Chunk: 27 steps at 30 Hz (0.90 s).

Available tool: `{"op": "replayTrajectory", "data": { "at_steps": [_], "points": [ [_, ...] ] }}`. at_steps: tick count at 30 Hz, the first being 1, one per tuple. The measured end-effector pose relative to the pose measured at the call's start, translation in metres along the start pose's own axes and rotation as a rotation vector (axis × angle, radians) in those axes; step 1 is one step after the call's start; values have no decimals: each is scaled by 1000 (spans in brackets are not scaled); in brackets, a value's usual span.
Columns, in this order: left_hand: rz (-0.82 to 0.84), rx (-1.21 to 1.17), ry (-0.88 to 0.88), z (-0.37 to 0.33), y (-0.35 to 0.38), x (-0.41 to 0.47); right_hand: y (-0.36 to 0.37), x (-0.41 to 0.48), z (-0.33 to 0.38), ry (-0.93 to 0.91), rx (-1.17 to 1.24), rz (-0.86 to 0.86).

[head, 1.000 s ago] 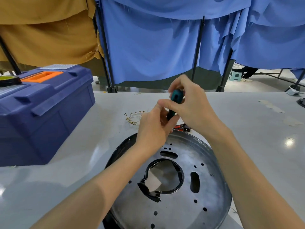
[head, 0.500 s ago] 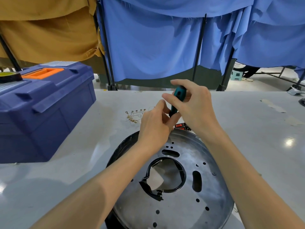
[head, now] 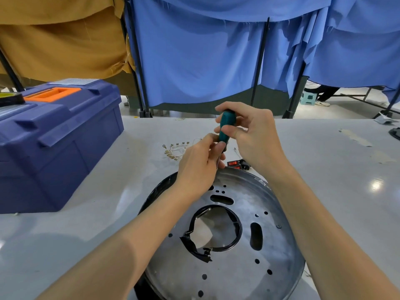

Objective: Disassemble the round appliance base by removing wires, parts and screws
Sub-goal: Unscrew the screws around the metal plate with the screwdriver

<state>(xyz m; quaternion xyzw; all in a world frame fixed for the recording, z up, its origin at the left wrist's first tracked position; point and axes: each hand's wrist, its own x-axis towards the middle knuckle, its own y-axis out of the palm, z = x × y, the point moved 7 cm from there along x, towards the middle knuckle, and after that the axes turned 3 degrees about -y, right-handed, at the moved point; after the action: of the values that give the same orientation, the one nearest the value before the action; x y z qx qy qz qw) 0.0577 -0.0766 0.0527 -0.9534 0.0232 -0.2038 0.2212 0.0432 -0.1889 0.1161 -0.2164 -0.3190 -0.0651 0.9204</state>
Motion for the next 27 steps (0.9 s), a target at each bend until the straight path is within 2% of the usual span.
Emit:
{"op": "replayTrajectory", "data": {
  "at_steps": [6, 11, 16, 21, 27],
  "points": [
    [-65, -35, 22, -1, -6, -1, 14, -2, 5, -45, 2, 81],
    [-79, -130, -14, 1, -8, -1, 7, -2, 8, -57, -18, 22],
    [-5, 3, 43, -3, -2, -4, 4, -3, 2, -8, 56, 18],
    [-68, -85, -11, -1, -8, -5, 10, -3, 2, -34, -1, 45],
    [-74, -96, 9, 0, -10, -4, 2, -2, -1, -23, -27, -37]
  ]
}}
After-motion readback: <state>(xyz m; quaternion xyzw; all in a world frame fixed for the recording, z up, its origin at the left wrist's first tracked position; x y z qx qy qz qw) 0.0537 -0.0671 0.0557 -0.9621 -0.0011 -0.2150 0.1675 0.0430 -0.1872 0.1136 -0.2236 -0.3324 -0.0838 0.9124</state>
